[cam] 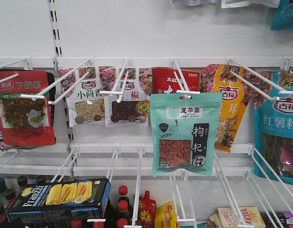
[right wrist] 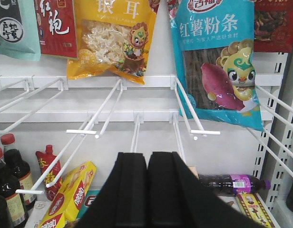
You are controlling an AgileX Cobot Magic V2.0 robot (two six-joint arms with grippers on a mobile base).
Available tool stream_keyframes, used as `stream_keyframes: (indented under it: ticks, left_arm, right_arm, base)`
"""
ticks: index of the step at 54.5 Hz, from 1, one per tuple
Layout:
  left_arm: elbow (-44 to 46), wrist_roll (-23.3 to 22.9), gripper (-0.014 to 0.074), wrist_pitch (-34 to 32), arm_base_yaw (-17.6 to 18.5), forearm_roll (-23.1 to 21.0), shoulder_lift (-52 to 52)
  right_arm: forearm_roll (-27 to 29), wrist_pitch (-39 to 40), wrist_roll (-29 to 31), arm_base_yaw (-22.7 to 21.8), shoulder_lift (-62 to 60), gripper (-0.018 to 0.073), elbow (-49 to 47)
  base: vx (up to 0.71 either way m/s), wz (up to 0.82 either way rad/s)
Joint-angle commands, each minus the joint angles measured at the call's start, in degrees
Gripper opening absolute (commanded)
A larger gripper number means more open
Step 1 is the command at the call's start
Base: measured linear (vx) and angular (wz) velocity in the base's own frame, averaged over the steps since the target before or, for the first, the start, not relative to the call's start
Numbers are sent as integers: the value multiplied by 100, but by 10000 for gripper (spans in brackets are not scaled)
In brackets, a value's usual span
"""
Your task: Pick snacks and fruit into basket
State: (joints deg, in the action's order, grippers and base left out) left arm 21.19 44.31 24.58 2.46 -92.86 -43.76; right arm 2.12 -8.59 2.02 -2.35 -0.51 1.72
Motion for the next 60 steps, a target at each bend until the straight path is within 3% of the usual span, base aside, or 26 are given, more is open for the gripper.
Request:
stream_keyframes:
  ticks: [1, 12, 16, 25, 35, 42, 48, 60]
  left_arm:
    - [185, 122, 4, 103, 35, -156, 17]
    - [185, 1585, 6, 47, 35, -76, 12]
    - [185, 1860, 24, 151, 35, -96, 12]
    - [185, 1860, 165, 417, 35, -319, 0]
    - [185, 1737, 483, 424, 35, -544, 0]
    - [185, 1175, 647, 372, 35, -967, -170]
    - [185, 744, 685, 372, 35, -967, -365]
    - [185, 692, 642, 292, 35, -967, -761]
  right_arm:
    - [-49, 480, 53, -1, -64, -8, 68]
    - [-49, 480, 53, -1, -64, -8, 68]
    - [-49, 480, 53, -1, -64, -8, 68]
    - [-49, 480, 53, -1, -64, -8, 68]
    - [-49, 480, 53, -1, -64, -8, 68]
    - [-49, 480, 53, -1, -64, -8, 68]
    - [-49, 480, 53, -1, -64, -8, 68]
    - [-49, 480, 53, -1, -64, -8, 68]
  base:
    - [0, 0]
    - [0, 0]
    - [0, 0]
    - [0, 0]
    - [0, 0]
    - [0, 0]
    - [0, 0]
    - [0, 0]
